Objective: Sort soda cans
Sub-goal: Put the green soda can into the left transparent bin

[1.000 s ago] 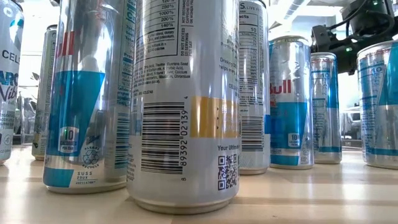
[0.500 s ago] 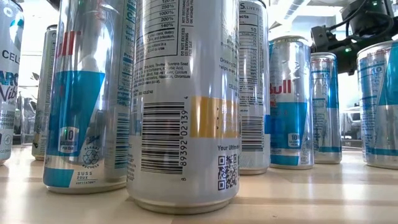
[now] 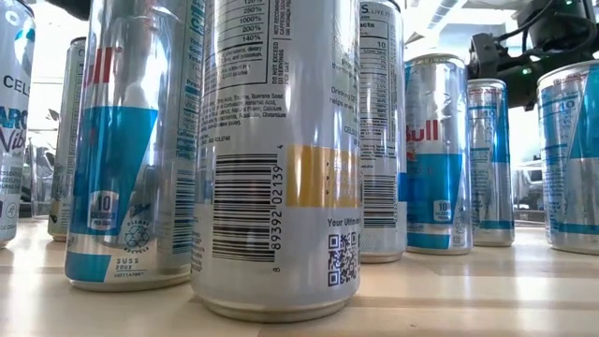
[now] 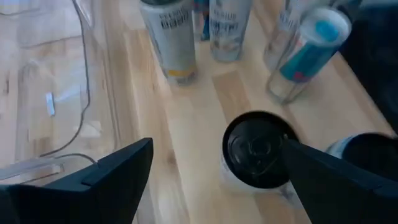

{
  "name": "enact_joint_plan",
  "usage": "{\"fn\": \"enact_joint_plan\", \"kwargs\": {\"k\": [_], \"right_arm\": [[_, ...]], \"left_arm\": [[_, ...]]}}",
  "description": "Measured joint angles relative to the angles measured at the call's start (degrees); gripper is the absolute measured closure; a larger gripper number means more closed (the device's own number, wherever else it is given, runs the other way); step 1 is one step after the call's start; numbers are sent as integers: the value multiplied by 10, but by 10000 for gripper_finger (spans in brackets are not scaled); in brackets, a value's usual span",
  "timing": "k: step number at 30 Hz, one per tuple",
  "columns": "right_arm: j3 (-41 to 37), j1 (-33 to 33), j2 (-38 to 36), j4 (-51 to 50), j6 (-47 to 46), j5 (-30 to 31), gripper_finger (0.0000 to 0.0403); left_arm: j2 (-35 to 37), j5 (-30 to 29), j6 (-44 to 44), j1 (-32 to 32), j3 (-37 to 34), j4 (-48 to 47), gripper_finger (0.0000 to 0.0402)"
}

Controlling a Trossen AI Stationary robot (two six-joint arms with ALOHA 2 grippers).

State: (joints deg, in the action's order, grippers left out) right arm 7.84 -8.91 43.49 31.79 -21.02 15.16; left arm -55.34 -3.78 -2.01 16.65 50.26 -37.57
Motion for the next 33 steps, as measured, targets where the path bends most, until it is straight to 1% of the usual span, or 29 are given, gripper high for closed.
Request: {"fn": "enact_joint_plan", "kwargs": {"k": [5, 8, 18, 23, 29, 33], "right_arm": [[0, 3, 0, 10, 0, 0, 174], [0, 3, 0, 11, 1, 0, 174], [0, 3, 0, 10, 2, -1, 174], [0, 3, 0, 10, 1, -1, 174], [0, 3, 0, 9, 1, -1, 174], [0, 3, 0, 8, 3, -1, 175]], "left_arm": [[-43, -6, 30, 20, 0, 22, 49], [-57, -6, 32, 29, 0, 24, 49], [-50, 6, 54, 54, 0, 45, 49], [-53, 14, 73, 59, 0, 39, 49], [-72, -15, 81, 59, 0, 30, 49], [-86, -19, 87, 59, 0, 23, 49]]}}
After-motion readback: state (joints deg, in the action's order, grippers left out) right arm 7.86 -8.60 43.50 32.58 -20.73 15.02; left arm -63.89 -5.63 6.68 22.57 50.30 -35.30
